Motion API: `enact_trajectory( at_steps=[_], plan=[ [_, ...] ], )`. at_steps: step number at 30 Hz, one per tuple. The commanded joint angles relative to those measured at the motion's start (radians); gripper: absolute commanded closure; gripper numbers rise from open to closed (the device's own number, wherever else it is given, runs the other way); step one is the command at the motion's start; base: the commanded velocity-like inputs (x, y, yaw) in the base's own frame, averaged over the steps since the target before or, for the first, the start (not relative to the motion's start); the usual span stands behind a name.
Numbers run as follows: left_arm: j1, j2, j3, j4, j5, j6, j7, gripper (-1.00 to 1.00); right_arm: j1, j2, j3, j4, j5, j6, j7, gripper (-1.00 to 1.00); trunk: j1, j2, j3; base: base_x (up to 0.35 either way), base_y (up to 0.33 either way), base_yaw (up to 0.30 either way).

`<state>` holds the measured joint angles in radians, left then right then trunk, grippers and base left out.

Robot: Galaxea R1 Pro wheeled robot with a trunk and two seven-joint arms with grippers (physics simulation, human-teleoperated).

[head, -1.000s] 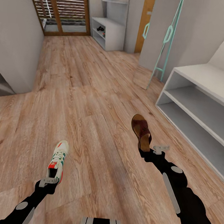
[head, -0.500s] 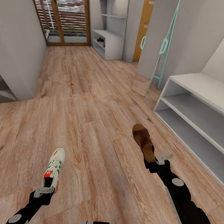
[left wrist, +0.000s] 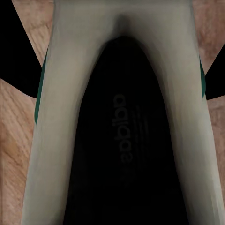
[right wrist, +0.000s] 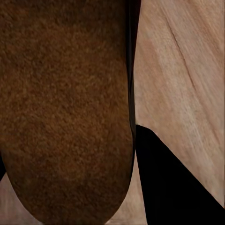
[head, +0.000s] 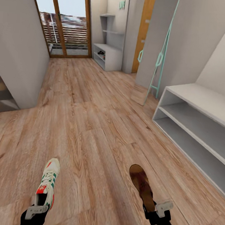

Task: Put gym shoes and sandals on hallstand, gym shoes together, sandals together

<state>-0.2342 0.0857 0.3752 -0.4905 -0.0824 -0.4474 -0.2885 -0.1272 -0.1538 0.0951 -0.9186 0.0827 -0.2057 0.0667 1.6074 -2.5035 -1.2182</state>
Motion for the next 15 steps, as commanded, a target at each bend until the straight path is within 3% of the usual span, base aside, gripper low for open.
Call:
enact_trajectory(
  at_steps=[1, 9, 15],
  plan=[
    [0.004, -0.001, 0.008, -0.001, -0.008, -0.006, -0.008, 1.0, 0.0, 0.0, 0.001, 0.025, 0.004, -0.025, -0.005, 1.0, -0.001, 0.0, 0.005, 0.0, 0.0, 0.0],
    [0.027, -0.002, 0.008, 0.001, 0.014, -0.015, -0.009, 1.0, 0.001, 0.002, 0.001, 0.234, -0.034, -0.2, -0.125, 1.0, -0.004, 0.002, 0.048, 0.0, 0.0, -0.004],
    [0.029, -0.003, 0.007, 0.003, 0.016, -0.016, -0.009, 1.0, 0.001, 0.003, 0.003, 0.267, -0.044, -0.247, -0.14, 1.0, -0.005, 0.002, 0.058, 0.0, 0.0, -0.003]
  ],
)
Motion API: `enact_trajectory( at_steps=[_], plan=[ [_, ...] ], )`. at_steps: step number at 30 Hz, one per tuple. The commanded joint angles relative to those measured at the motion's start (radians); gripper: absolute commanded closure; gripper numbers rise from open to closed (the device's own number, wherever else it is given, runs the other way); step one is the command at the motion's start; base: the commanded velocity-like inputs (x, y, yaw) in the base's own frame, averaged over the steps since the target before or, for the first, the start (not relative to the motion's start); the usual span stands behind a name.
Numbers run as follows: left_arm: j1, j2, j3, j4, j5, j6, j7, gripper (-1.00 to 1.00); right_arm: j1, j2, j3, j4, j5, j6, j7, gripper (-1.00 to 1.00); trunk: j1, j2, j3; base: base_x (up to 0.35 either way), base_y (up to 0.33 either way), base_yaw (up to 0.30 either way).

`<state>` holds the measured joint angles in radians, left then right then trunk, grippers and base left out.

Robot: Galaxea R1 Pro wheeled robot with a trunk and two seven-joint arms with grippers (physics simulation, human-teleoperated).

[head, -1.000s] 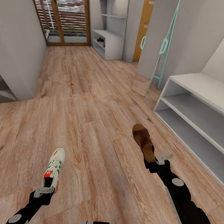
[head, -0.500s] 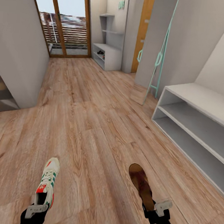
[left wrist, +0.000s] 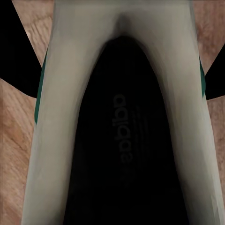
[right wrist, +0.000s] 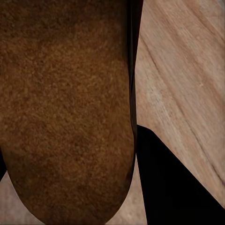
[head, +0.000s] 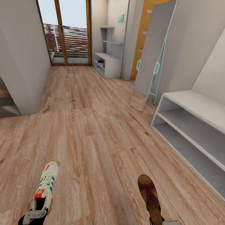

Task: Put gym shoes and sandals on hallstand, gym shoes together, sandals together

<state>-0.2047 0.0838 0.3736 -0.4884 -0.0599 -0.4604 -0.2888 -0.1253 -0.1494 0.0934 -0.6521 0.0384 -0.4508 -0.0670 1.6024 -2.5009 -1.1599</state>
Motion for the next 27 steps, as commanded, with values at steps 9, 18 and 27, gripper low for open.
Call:
enact_trajectory(
  at_steps=[9, 18, 27],
  plan=[
    [-0.001, -0.001, 0.008, 0.001, -0.006, -0.003, -0.009, 1.0, -0.001, 0.0, 0.006, 0.04, -0.002, -0.006, -0.006, 1.0, 0.0, 0.0, 0.003, 0.0, 0.0, 0.0],
    [-0.001, -0.001, 0.008, 0.002, -0.006, -0.003, -0.009, 1.0, -0.001, 0.001, 0.006, 0.059, -0.003, -0.015, -0.006, 1.0, 0.0, 0.0, 0.016, 0.0, 0.0, 0.0],
    [-0.001, -0.002, 0.007, 0.002, -0.006, -0.003, -0.009, 1.0, -0.001, 0.005, 0.006, 0.084, -0.003, -0.046, -0.007, 1.0, 0.0, 0.0, 0.03, 0.0, 0.0, 0.0]
  ],
)
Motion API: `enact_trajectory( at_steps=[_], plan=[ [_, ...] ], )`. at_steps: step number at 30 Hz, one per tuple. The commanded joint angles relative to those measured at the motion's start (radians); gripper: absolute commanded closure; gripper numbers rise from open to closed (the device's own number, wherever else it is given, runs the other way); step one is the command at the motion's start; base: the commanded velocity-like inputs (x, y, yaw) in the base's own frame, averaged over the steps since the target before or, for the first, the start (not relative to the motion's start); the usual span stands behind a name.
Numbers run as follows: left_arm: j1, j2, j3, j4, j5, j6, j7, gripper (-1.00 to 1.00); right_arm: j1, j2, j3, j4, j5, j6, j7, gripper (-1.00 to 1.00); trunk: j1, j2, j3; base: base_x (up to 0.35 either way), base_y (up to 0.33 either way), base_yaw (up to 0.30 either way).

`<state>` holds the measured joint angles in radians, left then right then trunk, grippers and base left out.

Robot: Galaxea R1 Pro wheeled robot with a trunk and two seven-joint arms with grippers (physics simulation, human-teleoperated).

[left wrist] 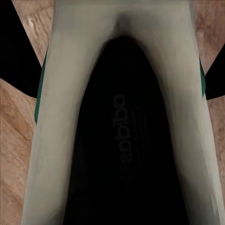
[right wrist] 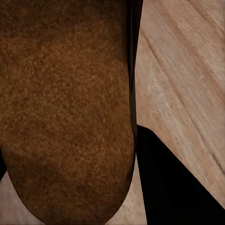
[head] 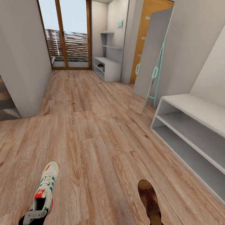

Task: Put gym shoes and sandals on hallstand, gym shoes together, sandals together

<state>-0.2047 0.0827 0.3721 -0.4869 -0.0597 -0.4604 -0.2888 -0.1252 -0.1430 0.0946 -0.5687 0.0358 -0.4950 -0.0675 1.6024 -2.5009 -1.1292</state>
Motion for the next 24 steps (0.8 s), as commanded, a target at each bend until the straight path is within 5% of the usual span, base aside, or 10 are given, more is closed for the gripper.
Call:
enact_trajectory(
  at_steps=[1, 13, 24],
  plan=[
    [-0.001, -0.001, 0.008, 0.001, -0.006, -0.003, -0.009, 1.0, -0.001, 0.0, 0.005, 0.001, 0.0, -0.003, -0.006, 1.0, -0.001, 0.0, 0.005, 0.0, 0.0, 0.0],
    [-0.001, -0.001, 0.008, 0.001, -0.006, -0.003, -0.009, 1.0, -0.001, 0.007, 0.004, 0.004, 0.0, -0.005, -0.006, 1.0, -0.033, 0.057, 0.064, 0.0, 0.0, 0.0],
    [-0.001, -0.001, 0.008, 0.001, -0.006, -0.003, -0.009, 1.0, -0.001, 0.008, 0.004, 0.004, 0.0, -0.007, -0.006, 1.0, -0.033, 0.057, 0.081, 0.0, 0.0, 0.0]
  ],
)
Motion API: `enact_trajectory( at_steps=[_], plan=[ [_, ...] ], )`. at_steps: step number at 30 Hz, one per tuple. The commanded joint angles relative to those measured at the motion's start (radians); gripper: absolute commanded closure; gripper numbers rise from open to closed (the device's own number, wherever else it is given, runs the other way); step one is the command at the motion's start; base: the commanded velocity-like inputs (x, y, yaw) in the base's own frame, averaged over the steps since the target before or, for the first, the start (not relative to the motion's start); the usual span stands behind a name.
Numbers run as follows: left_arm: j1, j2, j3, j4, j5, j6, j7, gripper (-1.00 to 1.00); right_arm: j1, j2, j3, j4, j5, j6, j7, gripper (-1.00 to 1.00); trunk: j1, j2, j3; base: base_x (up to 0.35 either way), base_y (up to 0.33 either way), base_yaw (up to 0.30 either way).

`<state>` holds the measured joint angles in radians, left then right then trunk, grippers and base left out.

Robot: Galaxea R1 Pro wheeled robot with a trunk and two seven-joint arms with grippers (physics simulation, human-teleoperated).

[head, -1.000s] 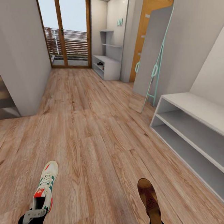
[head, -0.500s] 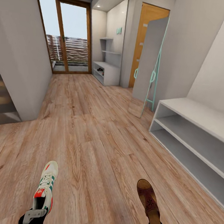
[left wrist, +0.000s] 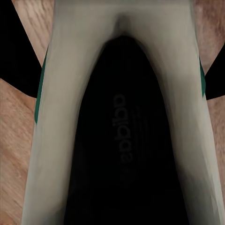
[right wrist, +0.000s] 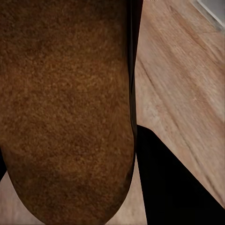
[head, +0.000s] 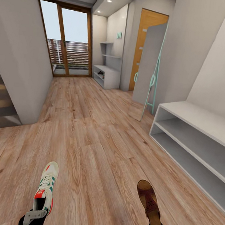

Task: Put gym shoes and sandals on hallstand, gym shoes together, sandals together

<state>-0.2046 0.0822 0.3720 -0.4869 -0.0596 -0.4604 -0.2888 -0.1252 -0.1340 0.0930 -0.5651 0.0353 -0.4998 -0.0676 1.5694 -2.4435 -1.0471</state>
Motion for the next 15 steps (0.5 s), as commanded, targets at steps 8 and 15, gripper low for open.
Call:
enact_trajectory(
  at_steps=[8, 15],
  plan=[
    [-0.001, -0.001, 0.007, 0.0, -0.008, -0.003, -0.009, 1.0, -0.001, -0.001, 0.005, 0.001, 0.0, -0.002, -0.006, 1.0, 0.0, 0.0, 0.012, 0.0, 0.0, 0.0],
    [-0.001, -0.001, 0.008, 0.0, -0.005, -0.002, -0.007, 1.0, -0.001, 0.0, 0.005, 0.001, 0.0, -0.002, -0.006, 1.0, 0.0, 0.0, 0.023, 0.137, 0.0, 0.032]
  ],
)
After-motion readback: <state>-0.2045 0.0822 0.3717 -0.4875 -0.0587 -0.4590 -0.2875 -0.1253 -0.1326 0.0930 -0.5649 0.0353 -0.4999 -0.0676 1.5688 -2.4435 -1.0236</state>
